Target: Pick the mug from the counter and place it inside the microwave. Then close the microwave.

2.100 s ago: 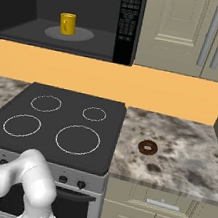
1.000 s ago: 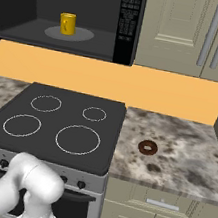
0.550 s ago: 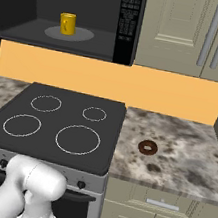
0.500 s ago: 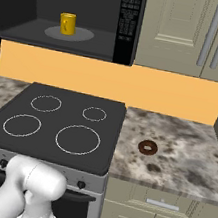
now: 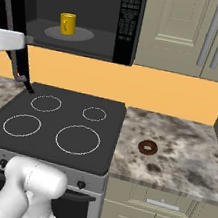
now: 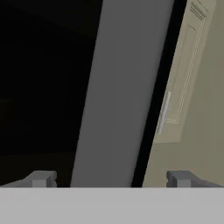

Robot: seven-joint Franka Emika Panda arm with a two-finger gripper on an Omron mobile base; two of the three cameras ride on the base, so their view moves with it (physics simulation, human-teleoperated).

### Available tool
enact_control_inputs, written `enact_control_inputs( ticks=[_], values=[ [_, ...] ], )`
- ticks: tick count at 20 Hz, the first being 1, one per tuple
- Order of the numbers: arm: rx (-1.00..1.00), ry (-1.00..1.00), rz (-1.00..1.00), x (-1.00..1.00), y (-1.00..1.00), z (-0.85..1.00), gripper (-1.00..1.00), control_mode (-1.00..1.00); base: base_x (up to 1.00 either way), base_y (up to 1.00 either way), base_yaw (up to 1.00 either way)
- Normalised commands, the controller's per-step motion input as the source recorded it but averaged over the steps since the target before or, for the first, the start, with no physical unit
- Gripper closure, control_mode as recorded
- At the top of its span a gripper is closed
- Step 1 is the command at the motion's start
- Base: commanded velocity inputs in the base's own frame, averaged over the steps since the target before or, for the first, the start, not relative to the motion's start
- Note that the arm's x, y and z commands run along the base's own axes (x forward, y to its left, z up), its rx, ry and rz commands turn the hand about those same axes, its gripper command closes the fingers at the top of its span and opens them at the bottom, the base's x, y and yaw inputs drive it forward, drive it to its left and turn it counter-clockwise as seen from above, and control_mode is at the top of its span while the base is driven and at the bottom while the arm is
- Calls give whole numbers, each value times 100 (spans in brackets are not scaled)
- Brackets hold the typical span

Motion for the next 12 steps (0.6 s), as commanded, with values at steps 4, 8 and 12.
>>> enact_control_inputs(
  ticks=[4,8,12],
  values=[
    [0,15,5,75,-18,1,-100,-100,0,0,0],
    [0,15,2,79,-9,3,-100,-100,0,0,0],
    [0,9,3,77,-8,7,-100,-100,0,0,0]
  ],
)
